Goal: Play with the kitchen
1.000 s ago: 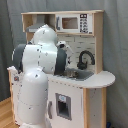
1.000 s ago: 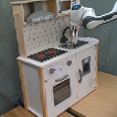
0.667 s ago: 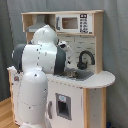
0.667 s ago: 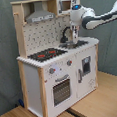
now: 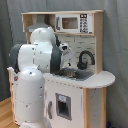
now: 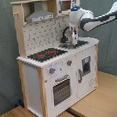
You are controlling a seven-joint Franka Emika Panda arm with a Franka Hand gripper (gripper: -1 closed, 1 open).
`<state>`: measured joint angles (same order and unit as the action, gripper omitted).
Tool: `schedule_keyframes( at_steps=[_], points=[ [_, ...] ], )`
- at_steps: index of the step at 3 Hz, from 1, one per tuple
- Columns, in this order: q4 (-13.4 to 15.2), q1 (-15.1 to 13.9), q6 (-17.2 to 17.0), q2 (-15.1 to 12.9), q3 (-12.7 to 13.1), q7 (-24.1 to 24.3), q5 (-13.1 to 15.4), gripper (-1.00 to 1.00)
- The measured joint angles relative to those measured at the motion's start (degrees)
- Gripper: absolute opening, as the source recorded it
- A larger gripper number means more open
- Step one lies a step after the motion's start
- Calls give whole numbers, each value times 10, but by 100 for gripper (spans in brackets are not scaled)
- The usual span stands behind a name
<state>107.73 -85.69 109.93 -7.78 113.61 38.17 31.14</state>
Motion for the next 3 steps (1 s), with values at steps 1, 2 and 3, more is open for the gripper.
schedule_keyframes(
  at_steps=[1,2,3],
  points=[
    [0,0,24,29,-18,-27,-34,100],
    [0,-2,53,60,-30,-50,-72,100],
    [0,-4,69,90,-45,-75,-112,100]
  ],
)
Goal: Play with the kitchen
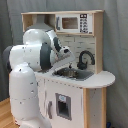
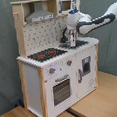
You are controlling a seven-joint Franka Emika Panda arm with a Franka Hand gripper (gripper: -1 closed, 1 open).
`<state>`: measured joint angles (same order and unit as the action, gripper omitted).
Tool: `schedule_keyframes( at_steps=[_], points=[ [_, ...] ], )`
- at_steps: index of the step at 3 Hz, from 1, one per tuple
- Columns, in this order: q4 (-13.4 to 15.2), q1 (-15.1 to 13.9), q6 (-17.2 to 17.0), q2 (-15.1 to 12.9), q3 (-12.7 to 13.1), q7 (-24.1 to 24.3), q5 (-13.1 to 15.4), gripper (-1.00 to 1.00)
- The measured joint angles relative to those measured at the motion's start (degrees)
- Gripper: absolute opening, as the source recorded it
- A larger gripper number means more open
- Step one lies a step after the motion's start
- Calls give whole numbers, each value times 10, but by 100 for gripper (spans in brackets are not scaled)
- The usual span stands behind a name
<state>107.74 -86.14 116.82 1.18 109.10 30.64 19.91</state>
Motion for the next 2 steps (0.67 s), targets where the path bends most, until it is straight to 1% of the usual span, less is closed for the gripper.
schedule_keyframes(
  at_steps=[1,2],
  points=[
    [4,-11,3,29,0,-21,-45,100],
    [9,-29,16,56,0,-46,-83,100]
  ],
)
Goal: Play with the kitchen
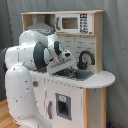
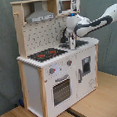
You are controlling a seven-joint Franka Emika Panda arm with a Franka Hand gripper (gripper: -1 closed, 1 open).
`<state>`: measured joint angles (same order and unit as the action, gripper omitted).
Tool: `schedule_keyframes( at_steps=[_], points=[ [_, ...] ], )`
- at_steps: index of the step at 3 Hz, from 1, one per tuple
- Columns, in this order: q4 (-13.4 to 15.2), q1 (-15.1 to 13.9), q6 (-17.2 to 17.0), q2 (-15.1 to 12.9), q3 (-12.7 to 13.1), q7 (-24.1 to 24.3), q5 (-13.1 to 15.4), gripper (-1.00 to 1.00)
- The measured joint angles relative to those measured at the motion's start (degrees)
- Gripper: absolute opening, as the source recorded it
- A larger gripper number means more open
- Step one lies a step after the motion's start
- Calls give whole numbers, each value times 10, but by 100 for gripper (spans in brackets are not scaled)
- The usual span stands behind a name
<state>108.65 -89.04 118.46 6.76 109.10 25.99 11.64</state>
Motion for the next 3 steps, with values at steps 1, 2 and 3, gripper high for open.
schedule_keyframes(
  at_steps=[1,2,3],
  points=[
    [-1,-17,2,23,3,-28,-41,100],
    [-1,-19,3,24,3,-42,-51,100],
    [-1,-19,2,24,4,-42,-52,-100]
  ],
)
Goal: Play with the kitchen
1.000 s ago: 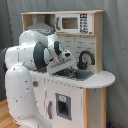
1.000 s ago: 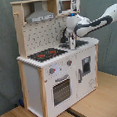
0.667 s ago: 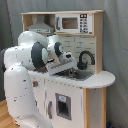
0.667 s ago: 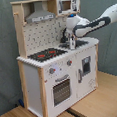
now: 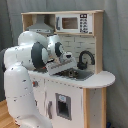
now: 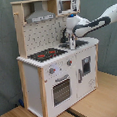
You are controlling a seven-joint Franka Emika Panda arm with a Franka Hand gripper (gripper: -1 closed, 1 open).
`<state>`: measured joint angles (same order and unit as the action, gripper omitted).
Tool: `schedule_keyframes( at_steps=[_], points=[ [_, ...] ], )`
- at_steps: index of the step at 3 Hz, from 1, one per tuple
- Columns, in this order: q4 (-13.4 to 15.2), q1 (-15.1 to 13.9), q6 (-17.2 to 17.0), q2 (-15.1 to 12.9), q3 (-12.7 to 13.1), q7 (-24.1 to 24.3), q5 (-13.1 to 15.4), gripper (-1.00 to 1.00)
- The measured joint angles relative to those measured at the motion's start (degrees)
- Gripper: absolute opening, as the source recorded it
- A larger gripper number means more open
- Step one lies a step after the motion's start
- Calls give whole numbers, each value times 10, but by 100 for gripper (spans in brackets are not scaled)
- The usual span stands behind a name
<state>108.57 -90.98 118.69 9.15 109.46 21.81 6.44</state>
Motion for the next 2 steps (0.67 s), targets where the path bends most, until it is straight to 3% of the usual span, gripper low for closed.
schedule_keyframes(
  at_steps=[2],
  points=[
    [-59,-1,-85,0,7,-18,-9,-100]
  ],
)
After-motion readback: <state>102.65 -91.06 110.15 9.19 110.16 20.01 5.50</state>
